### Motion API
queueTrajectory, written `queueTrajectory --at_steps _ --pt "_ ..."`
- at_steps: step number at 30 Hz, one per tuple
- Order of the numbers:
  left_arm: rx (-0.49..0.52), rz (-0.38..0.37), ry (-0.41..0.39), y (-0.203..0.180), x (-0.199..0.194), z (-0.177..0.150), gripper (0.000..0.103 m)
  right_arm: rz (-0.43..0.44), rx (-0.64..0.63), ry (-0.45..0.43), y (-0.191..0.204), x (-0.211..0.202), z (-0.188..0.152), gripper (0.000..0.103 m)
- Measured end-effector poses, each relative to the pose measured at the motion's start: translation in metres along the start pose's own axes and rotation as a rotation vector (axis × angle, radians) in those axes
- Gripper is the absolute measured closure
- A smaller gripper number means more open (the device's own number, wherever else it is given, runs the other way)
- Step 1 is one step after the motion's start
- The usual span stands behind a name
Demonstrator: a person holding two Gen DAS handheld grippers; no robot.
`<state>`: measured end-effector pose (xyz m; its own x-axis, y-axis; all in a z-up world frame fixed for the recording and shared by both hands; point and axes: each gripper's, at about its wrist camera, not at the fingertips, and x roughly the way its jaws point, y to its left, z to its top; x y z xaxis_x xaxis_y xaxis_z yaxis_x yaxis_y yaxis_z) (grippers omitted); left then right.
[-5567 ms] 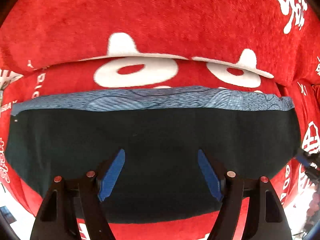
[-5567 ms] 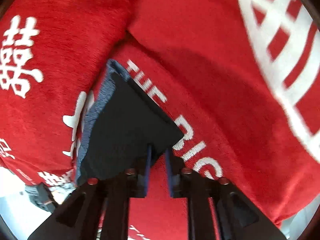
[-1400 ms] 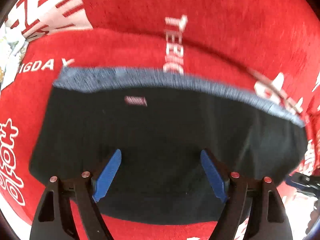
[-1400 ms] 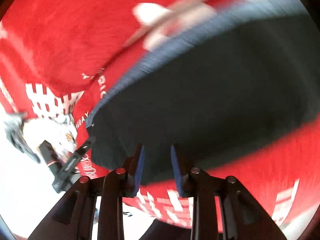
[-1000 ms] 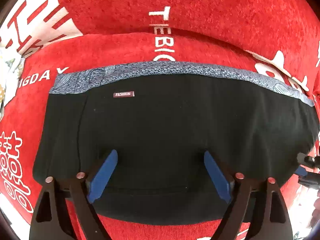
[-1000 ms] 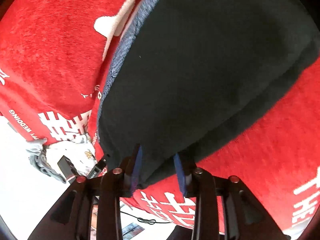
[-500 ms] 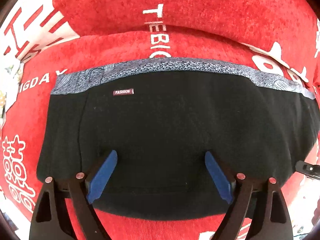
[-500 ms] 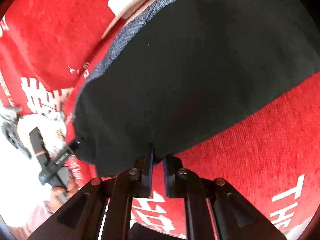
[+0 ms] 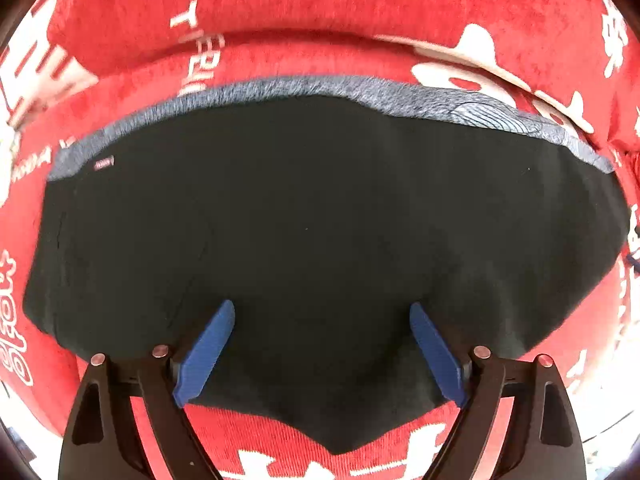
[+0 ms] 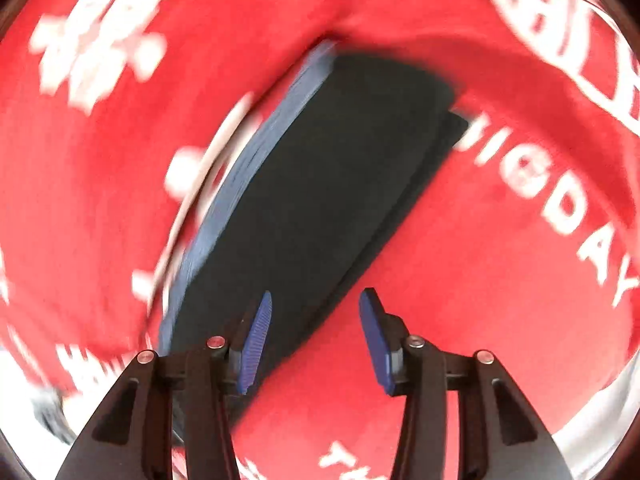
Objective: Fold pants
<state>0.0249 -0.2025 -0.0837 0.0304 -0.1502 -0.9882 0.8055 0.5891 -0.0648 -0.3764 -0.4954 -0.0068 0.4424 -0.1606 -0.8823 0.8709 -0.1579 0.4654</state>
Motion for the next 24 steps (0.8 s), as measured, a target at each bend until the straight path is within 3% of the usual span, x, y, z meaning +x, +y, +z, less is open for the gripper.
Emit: queueTrajectory --at_steps 5,7,9,12,17,21,24 --pt "-0.015 0.009 0.029 -0.001 0.0 0.004 0.013 -0.004 0.051 -0.01 -0.03 0.015 0.043 0.062" --pt "-0.011 0.018 0.037 -0.004 0.0 0.007 0.013 -0.03 0.021 0.012 -0.025 0.021 0.05 0.092" --pt "-0.015 0.021 0.042 -0.006 0.0 0.009 0.012 -0.049 -0.031 0.012 -0.018 0.014 0.052 0.098" --pt "-0.015 0.038 0.04 -0.011 0.003 0.011 0.011 -0.099 -0.113 -0.003 -0.016 0.008 0.052 0.098" --pt "-0.017 0.048 0.047 -0.014 0.004 0.01 0.011 -0.079 -0.05 -0.008 -0.036 0.013 0.055 0.097" --pt "-0.039 0.039 0.086 -0.01 -0.005 0.027 0.011 -0.198 -0.051 -0.056 -0.033 -0.017 0.048 0.084" --pt "0.001 0.023 -0.001 -0.026 -0.025 0.05 0.011 -0.098 -0.183 -0.02 0.006 -0.021 0.034 0.084"
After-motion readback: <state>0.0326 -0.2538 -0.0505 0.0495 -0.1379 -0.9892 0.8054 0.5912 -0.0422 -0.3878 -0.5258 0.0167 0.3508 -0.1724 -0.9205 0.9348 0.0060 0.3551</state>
